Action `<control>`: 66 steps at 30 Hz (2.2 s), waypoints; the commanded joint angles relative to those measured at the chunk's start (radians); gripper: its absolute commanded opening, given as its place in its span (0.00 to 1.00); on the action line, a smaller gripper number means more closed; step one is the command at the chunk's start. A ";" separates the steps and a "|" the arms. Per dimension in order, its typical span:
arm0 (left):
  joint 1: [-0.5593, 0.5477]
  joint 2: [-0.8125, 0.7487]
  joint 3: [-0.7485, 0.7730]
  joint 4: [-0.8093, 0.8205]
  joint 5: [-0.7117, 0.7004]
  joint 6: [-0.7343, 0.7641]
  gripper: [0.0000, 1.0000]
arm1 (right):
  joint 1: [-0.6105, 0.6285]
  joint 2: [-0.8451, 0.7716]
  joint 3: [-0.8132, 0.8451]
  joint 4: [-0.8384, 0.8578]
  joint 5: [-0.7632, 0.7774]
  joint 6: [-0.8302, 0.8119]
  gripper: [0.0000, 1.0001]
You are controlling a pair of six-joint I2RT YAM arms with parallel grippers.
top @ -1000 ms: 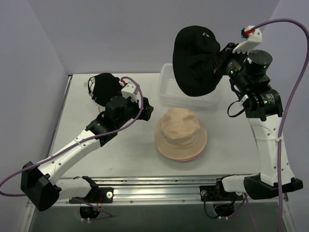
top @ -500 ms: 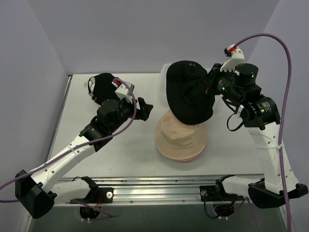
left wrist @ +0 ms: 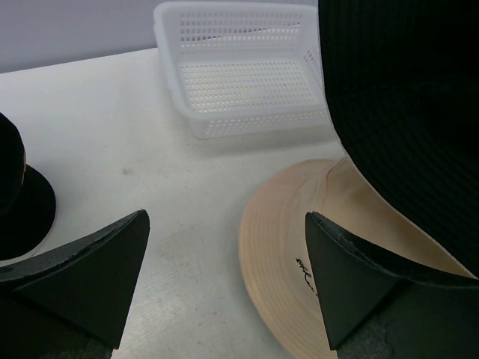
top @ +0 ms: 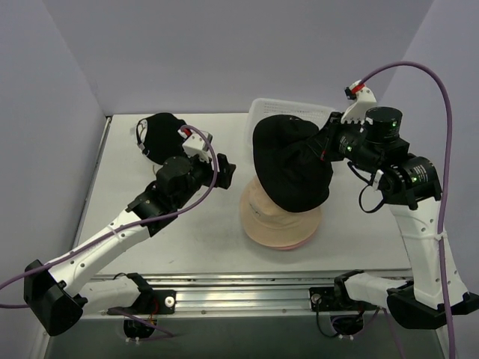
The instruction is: Stack the hats
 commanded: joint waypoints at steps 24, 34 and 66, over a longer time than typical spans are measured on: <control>0.126 0.115 -0.037 0.252 0.565 -0.224 0.96 | 0.209 -0.124 -0.298 0.261 0.332 0.109 0.42; 0.129 0.067 -0.131 0.358 0.562 -0.339 0.97 | 0.207 -0.173 -0.410 0.336 0.319 0.125 0.42; 0.140 0.262 -0.114 0.642 0.682 -0.494 0.17 | 0.207 -0.261 -0.560 0.415 0.291 0.098 0.42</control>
